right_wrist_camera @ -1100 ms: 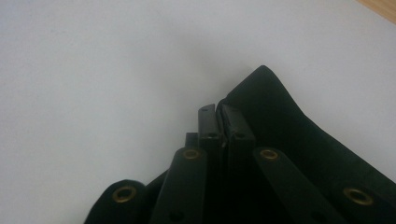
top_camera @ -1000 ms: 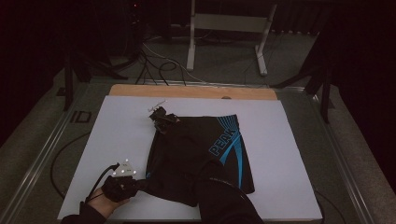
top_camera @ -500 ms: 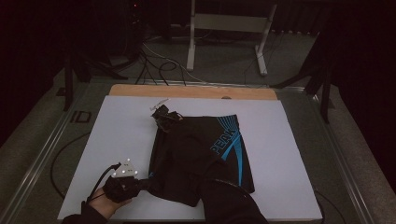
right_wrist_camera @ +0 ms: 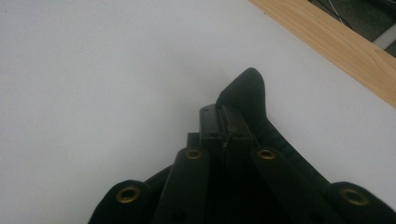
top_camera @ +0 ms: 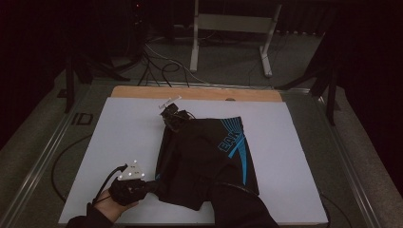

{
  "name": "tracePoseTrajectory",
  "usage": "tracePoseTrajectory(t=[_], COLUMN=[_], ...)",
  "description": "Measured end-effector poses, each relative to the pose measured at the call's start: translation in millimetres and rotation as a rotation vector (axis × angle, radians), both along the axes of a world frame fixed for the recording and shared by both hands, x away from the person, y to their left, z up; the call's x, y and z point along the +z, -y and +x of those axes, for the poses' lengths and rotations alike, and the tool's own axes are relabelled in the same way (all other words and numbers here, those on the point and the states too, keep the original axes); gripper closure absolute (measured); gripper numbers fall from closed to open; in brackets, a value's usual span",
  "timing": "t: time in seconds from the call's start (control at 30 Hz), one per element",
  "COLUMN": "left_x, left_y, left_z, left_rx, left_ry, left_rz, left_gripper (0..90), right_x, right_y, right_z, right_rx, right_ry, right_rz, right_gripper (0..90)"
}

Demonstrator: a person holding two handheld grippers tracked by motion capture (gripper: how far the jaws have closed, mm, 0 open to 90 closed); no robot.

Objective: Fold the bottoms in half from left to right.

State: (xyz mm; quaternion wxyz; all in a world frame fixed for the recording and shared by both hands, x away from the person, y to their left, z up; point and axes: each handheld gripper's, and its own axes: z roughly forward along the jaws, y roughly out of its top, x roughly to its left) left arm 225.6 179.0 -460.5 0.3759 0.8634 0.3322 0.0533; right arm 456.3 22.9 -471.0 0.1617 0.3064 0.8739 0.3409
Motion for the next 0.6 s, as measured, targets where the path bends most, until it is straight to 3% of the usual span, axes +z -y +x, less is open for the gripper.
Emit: tracePoseTrajectory(t=[0.6], left_x=[12.7], left_y=[19.0], left_z=[2.2], left_rx=[-0.042], left_ry=[0.023], left_rz=[-0.018], left_gripper=[85.9], right_x=[22.9], right_y=[28.5], right_z=[-2.5], right_rx=[-0.011], right_ry=[0.031], right_rz=[0.009], right_gripper=[89.7])
